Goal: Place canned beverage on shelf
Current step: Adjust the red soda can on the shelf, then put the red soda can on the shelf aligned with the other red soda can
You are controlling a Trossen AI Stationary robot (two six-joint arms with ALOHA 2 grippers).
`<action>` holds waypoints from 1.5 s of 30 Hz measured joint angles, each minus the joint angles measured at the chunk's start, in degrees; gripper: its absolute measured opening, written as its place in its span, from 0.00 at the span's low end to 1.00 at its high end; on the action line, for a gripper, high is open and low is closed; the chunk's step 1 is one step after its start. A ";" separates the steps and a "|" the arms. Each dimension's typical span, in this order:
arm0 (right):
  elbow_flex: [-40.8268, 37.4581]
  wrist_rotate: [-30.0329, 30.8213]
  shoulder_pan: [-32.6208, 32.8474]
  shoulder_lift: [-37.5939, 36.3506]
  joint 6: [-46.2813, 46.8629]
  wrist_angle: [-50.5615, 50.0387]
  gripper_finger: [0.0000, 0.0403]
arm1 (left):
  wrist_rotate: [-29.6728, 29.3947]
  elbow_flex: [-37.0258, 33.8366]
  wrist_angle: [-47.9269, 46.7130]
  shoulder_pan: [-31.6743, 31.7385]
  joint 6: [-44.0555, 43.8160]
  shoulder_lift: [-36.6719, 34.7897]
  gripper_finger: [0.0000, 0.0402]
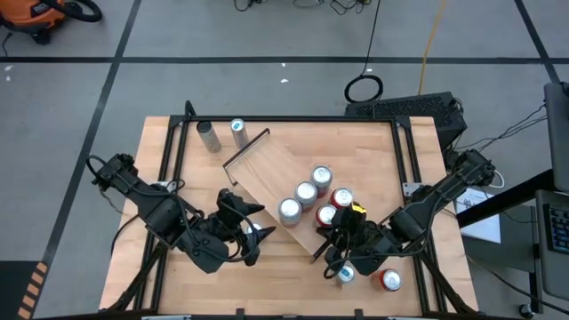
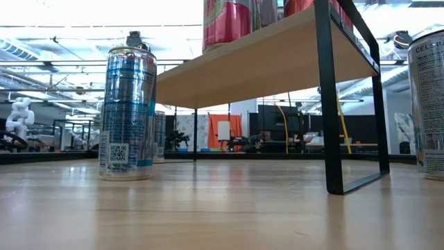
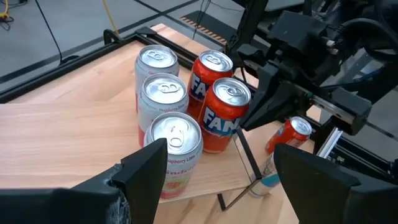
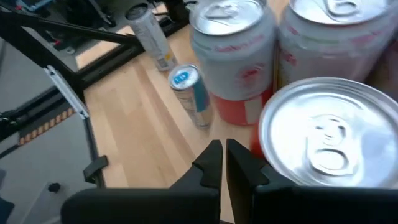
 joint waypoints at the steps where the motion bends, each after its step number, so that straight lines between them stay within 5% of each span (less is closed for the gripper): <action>1: 0.00 0.02 0.00 0.00 0.25 -0.71 0.00 | 0.00 0.00 -0.07 0.00 0.00 0.00 0.73; 18: 0.00 -0.49 -0.24 -0.95 0.38 -0.92 0.00 | 0.26 0.00 -0.17 0.00 0.07 0.00 0.73; 24: 5.19 -10.68 0.49 -1.40 -3.92 -2.29 0.00 | 0.26 0.00 -0.41 0.00 0.09 0.00 0.73; 34: 21.83 -31.28 4.39 -1.47 -0.89 -32.48 0.00 | 0.65 0.00 -0.43 0.00 0.15 0.00 0.73; 45: 19.75 -34.67 14.08 -1.40 -3.37 -40.14 0.08 | 0.74 0.00 -0.15 0.00 -1.41 0.00 0.73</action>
